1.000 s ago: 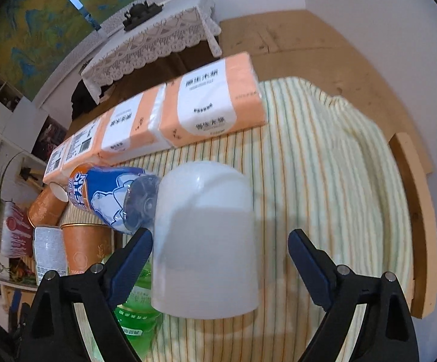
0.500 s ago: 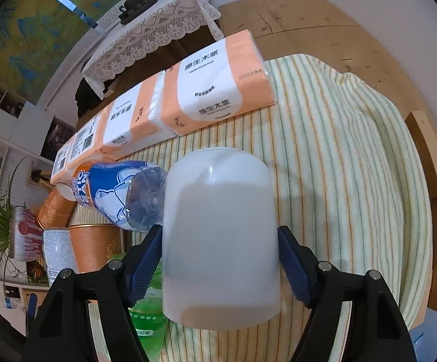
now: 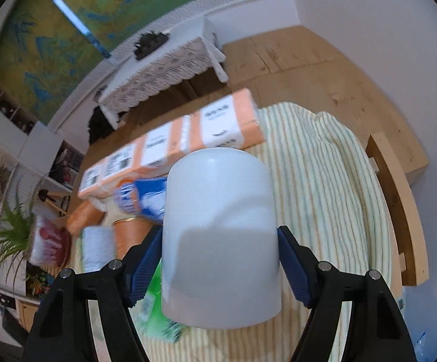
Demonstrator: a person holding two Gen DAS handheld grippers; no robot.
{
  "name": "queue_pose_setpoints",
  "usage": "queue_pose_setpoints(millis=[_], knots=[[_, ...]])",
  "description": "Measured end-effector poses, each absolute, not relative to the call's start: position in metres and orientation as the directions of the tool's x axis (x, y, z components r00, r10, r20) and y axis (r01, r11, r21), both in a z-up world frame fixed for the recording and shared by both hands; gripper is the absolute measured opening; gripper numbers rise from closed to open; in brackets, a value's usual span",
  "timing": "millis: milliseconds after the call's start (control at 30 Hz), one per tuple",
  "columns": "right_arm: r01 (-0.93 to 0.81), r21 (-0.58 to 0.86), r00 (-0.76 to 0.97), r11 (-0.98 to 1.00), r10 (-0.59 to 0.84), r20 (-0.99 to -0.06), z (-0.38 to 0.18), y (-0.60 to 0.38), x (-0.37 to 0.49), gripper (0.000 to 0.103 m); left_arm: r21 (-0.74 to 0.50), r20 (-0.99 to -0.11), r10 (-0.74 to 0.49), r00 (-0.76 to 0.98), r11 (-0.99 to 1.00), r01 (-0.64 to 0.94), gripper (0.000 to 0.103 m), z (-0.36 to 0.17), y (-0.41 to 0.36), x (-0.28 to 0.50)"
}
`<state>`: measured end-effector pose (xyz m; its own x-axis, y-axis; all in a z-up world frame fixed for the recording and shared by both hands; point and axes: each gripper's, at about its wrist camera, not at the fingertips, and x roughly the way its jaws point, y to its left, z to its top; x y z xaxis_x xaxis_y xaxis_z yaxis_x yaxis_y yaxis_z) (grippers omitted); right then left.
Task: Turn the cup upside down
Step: 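Lift the white cup with the right gripper and rotate it bottom-up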
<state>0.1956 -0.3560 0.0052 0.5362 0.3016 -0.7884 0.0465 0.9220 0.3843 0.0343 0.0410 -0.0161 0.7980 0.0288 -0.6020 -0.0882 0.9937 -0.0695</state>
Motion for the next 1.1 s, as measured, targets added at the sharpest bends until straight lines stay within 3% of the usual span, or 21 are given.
queue_pose_setpoints(millis=[300,633,1100], knots=[[-0.089,0.391,0.557,0.916,0.371,-0.743,0.029,-0.293,0.126,0.071,-0.117,-0.623,-0.015,0.782,0.990,-0.075,0.102,-0.013,0.058,0.025],[-0.231,0.436,0.439,0.870,0.493,-0.751,-0.013,-0.186,0.092,0.071,-0.138,-0.662,-0.042,0.748,0.988,-0.067,0.102,-0.019,0.070,0.020],[-0.173,0.432,0.338,0.885,0.465,-0.818,-0.081,-0.134,0.106,0.071,-0.168,-0.721,-0.106,0.684,0.986,-0.025,0.102,-0.027,0.065,0.041]])
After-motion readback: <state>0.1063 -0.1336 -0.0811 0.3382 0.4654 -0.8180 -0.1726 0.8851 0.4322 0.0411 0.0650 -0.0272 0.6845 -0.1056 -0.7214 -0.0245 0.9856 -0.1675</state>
